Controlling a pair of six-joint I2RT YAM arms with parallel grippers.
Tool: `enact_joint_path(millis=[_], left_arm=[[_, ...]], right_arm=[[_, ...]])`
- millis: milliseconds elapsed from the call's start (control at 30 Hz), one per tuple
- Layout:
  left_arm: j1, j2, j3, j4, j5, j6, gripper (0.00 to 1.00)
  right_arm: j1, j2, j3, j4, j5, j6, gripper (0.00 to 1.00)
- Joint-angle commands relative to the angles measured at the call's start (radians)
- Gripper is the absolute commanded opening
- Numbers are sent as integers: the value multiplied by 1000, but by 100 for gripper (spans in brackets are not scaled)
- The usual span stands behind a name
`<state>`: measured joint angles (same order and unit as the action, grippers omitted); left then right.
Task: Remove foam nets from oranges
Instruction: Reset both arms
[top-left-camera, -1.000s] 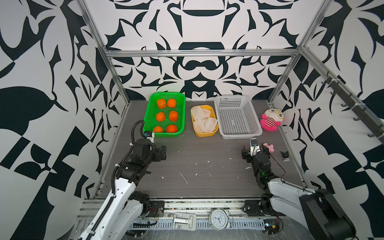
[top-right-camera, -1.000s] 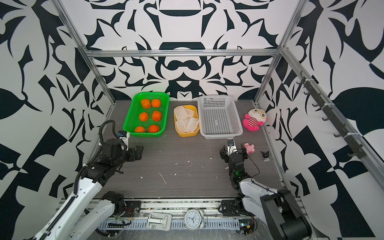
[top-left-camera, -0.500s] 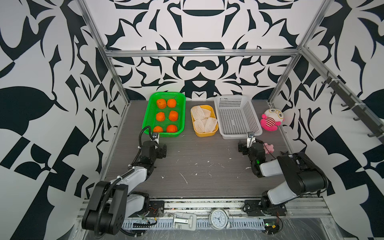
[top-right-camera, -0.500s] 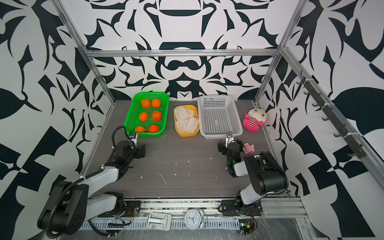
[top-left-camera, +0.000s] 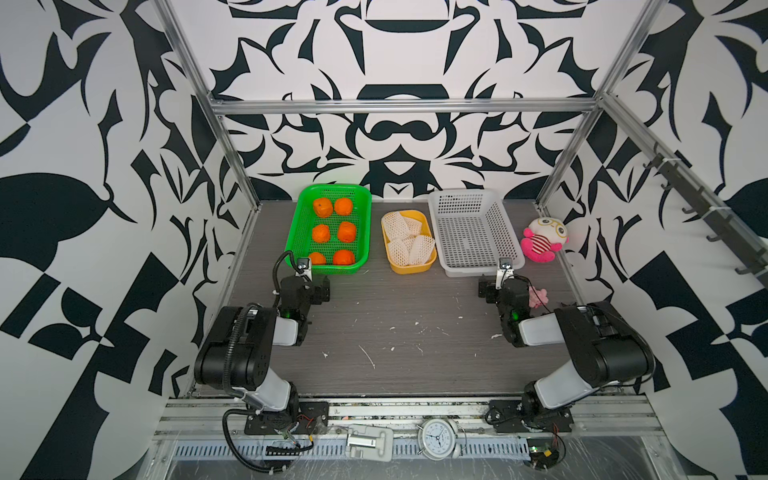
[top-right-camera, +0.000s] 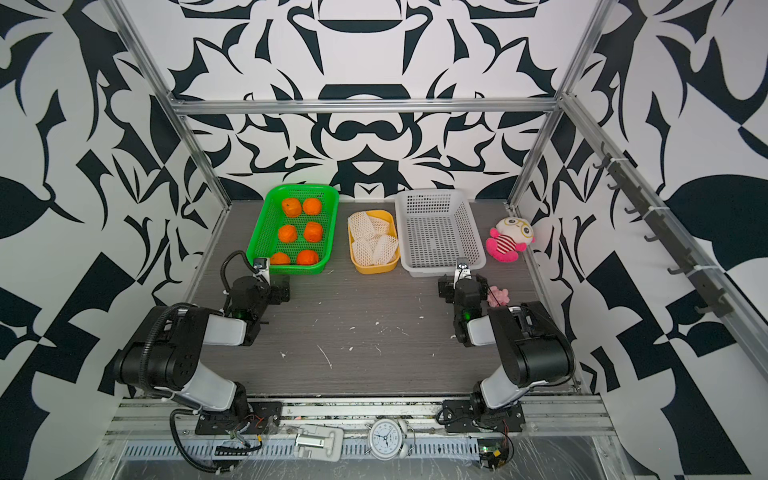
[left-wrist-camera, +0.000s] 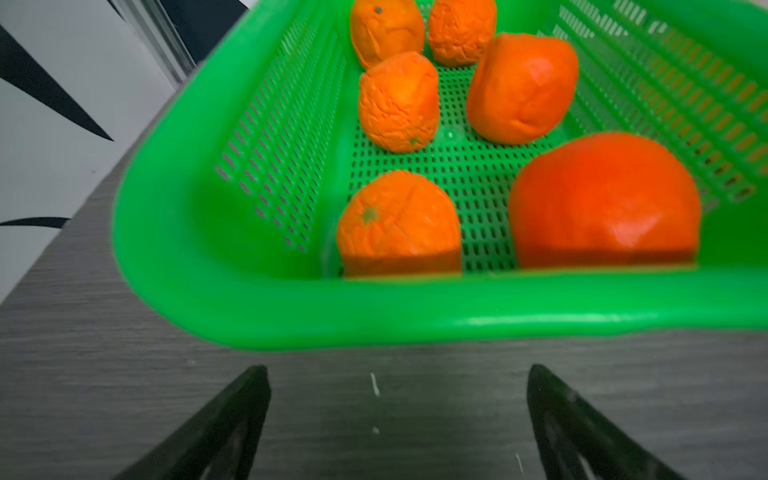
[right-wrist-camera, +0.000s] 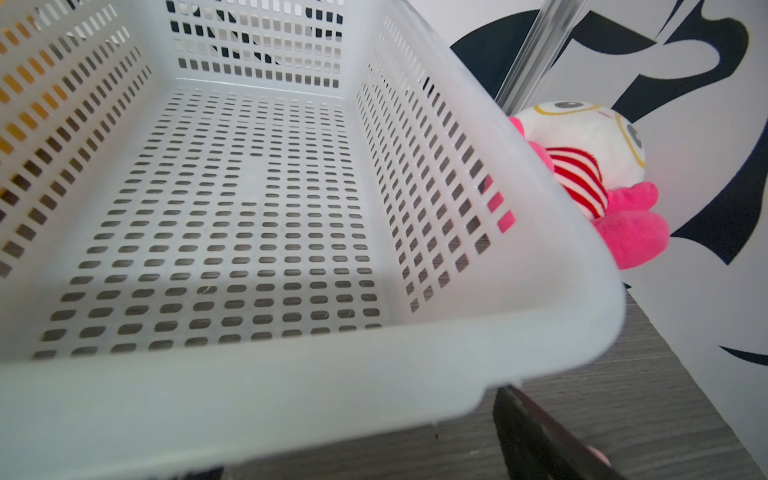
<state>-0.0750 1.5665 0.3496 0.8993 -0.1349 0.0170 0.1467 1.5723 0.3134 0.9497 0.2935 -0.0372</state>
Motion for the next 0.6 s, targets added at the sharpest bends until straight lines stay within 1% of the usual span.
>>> enact_joint_path(millis=[0,167,200,567], left_arm=[[12,9,24,30,-13,-31,99],[13,4,22,29,-11,-32,99],[13,4,21,30,-11,-32,99],[12,-3,13,39,-12,-34,99]], right_arm=[[-24,-9,39,-19,-40,27,99],[-55,-8,52,-40,-185,21,100],[-65,-9,54,-50,-199,26,100],[-97,-9,59,-57,-266,42,99]])
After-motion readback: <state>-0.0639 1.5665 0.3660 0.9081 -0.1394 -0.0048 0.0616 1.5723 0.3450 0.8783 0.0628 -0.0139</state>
